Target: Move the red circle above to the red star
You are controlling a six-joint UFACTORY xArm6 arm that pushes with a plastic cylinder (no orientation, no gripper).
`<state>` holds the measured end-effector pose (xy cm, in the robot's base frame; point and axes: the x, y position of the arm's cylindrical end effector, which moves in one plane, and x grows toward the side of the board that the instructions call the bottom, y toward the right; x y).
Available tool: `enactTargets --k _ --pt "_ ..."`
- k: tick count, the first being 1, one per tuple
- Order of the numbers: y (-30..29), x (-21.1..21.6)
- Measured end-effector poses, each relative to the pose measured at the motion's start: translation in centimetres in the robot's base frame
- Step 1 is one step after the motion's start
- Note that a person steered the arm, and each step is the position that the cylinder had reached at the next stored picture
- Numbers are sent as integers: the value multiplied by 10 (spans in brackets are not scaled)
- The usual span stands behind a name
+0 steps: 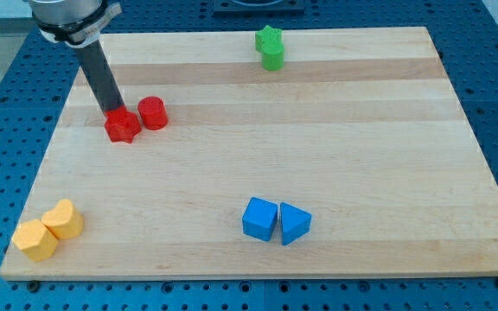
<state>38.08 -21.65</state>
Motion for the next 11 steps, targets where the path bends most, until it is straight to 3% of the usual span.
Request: enactTargets --k 2,3,4,11 --pt "71 -39" --pt "110 -19" --pt "112 -5" --pt "23 11"
